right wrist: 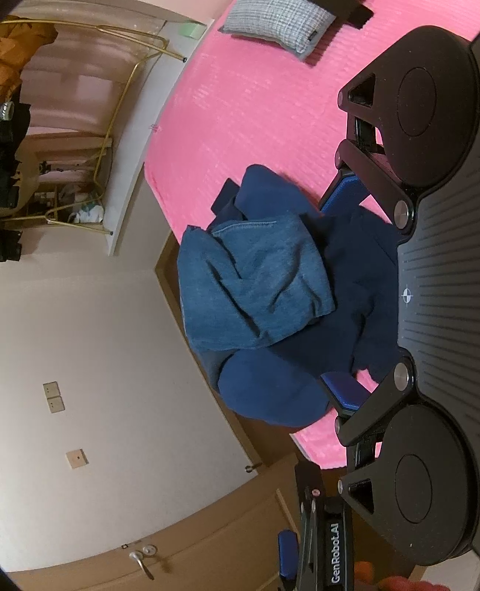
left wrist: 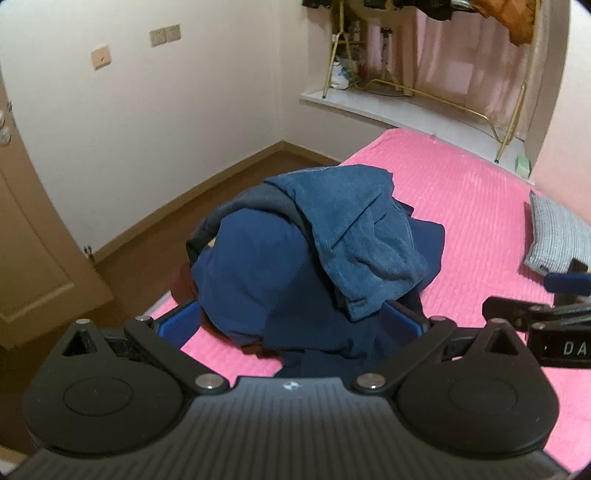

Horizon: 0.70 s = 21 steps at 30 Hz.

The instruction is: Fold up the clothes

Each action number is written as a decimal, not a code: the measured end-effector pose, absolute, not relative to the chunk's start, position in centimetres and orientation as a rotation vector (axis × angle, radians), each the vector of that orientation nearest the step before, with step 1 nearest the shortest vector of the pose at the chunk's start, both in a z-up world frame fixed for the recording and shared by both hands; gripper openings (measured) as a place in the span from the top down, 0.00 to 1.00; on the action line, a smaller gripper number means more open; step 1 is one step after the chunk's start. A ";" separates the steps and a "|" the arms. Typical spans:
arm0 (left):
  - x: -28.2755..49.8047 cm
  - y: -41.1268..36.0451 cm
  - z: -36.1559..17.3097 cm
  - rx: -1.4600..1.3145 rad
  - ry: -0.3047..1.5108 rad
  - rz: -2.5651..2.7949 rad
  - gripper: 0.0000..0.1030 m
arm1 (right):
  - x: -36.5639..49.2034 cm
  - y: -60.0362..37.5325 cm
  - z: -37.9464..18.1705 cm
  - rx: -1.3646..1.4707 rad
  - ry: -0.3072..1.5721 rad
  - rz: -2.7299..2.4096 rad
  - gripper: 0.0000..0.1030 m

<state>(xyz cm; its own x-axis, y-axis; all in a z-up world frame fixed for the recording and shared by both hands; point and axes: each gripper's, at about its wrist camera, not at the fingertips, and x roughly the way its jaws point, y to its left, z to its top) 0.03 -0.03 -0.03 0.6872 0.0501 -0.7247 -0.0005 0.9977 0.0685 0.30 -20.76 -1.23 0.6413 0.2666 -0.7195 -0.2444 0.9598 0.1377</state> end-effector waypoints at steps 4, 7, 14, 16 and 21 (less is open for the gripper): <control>-0.1 -0.6 0.2 0.097 0.798 0.017 0.01 | -0.4 -21.3 -1.7 0.065 0.795 0.317 0.09; -1.0 -0.7 -0.2 0.053 0.794 0.037 0.01 | 0.0 -21.3 -1.5 0.056 0.816 0.317 0.09; -0.6 -0.2 0.6 0.012 0.807 0.024 0.01 | 0.4 -21.8 -1.3 0.049 0.812 0.328 0.09; -0.6 -0.4 0.5 0.018 0.808 0.023 0.01 | 0.4 -21.9 -1.3 0.051 0.810 0.329 0.09; -0.7 -0.7 0.2 0.020 0.823 0.007 0.01 | 0.5 -22.0 -1.4 0.058 0.811 0.326 0.09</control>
<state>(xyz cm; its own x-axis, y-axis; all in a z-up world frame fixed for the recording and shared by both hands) -0.67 -0.67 0.23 0.6799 0.0138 -0.7332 0.0016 0.9998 0.0203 0.50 -22.05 -1.36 0.6420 0.3077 -0.7023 -0.2636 0.9487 0.1747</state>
